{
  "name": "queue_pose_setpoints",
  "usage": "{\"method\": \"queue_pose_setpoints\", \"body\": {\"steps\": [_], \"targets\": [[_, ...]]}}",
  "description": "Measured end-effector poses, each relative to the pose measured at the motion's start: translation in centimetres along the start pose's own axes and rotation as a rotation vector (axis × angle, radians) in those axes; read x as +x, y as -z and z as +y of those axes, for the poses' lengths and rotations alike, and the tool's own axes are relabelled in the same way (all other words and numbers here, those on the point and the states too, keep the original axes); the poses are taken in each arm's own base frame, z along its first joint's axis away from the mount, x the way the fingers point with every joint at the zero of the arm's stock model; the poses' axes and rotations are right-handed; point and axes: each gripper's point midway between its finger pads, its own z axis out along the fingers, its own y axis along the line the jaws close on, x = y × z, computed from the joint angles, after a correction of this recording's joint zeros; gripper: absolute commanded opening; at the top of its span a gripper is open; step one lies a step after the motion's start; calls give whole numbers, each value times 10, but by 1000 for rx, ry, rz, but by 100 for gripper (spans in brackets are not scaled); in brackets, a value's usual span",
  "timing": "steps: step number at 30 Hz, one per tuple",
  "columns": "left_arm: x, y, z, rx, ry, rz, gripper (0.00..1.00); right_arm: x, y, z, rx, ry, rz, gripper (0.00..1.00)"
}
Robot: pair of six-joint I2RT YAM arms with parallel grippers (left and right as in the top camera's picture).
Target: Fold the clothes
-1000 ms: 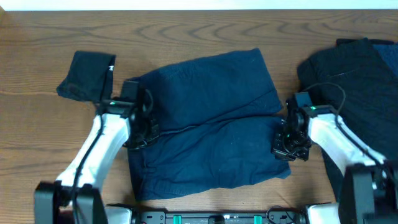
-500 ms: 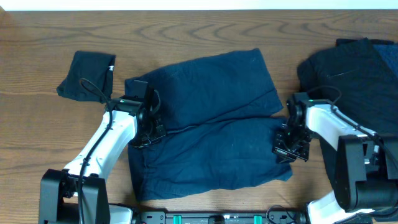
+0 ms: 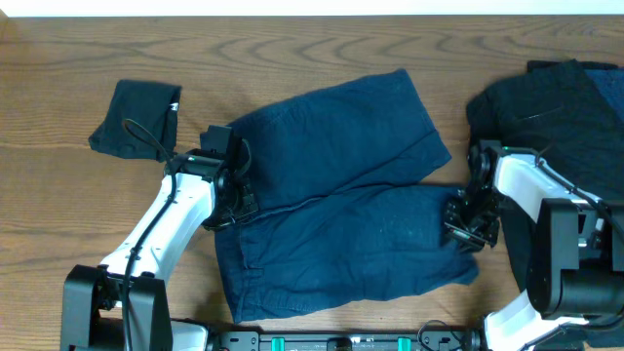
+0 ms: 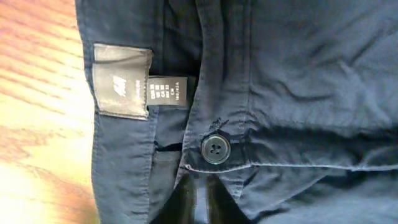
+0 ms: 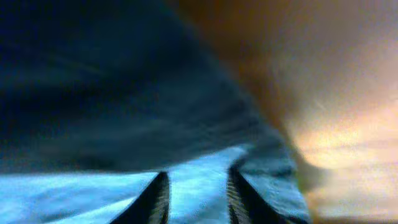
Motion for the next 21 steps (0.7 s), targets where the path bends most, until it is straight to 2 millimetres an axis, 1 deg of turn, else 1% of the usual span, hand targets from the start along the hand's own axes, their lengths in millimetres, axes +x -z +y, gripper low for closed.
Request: {"method": "queue_pose_setpoints", "body": {"steps": [1, 2, 4, 7, 10, 14, 18, 21], "targets": [[0, 0, 0, 0, -5, 0, 42, -3, 4, 6, -24, 15, -9, 35], [0, 0, 1, 0, -4, 1, 47, -6, 7, 9, -37, 23, -16, 36], [0, 0, 1, 3, 9, 5, 50, -11, 14, 16, -64, 41, -32, 37], [2, 0, -2, 32, 18, 21, 52, -16, 20, 23, -90, 59, -49, 39], [4, -1, -6, 53, 19, 37, 52, -16, 21, 25, -98, 75, -49, 40], [7, -12, -7, 59, 25, 67, 52, -21, 21, 27, -105, 106, -70, 40], [14, -26, -2, 31, 48, 125, 52, -34, 23, 33, -121, 160, -128, 40], [18, -31, -2, 30, 59, 154, 53, -46, 25, 39, -134, 206, -183, 41]]}}
